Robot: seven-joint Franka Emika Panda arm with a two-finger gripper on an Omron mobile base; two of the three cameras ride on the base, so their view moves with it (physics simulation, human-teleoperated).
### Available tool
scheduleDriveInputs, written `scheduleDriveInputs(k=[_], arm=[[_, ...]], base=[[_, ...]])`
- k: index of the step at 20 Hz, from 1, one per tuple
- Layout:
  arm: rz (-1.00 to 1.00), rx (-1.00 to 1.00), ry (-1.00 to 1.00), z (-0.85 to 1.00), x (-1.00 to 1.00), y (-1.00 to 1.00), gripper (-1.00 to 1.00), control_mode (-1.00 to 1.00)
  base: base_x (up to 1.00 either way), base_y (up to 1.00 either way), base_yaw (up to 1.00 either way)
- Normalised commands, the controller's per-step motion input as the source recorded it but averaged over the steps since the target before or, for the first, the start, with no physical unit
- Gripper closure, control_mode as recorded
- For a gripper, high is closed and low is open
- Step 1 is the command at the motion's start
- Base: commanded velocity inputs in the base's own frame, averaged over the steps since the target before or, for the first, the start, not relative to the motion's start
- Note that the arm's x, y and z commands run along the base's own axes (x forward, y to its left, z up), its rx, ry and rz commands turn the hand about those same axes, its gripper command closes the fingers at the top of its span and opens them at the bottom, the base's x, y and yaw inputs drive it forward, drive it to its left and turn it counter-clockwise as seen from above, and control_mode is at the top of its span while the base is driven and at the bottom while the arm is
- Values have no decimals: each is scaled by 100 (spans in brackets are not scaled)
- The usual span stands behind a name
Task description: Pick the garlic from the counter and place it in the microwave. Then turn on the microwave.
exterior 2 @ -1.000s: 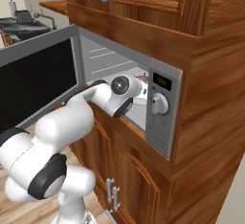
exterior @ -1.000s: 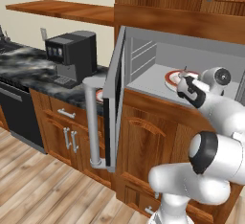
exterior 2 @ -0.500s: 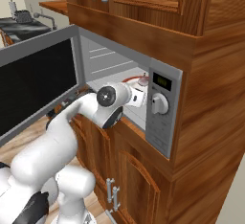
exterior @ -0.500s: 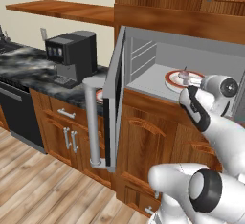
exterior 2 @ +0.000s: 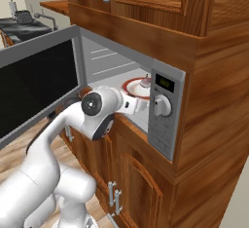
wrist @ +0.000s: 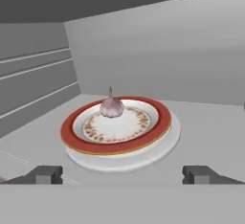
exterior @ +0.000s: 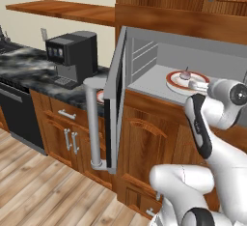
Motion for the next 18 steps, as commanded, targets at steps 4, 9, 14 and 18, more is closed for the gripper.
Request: scheduleDriveInputs(k=[4, 9, 14, 18], arm=[[-3, 0, 0, 27, -55, 10, -100, -100], [-1, 0, 0, 18, -57, 8, -100, -100], [-1, 0, 0, 19, -44, 17, -100, -100], [0, 0, -1, 24, -57, 18, -100, -100]], base=[[0, 0, 0], [0, 0, 0], [0, 0, 0], [0, 0, 0]])
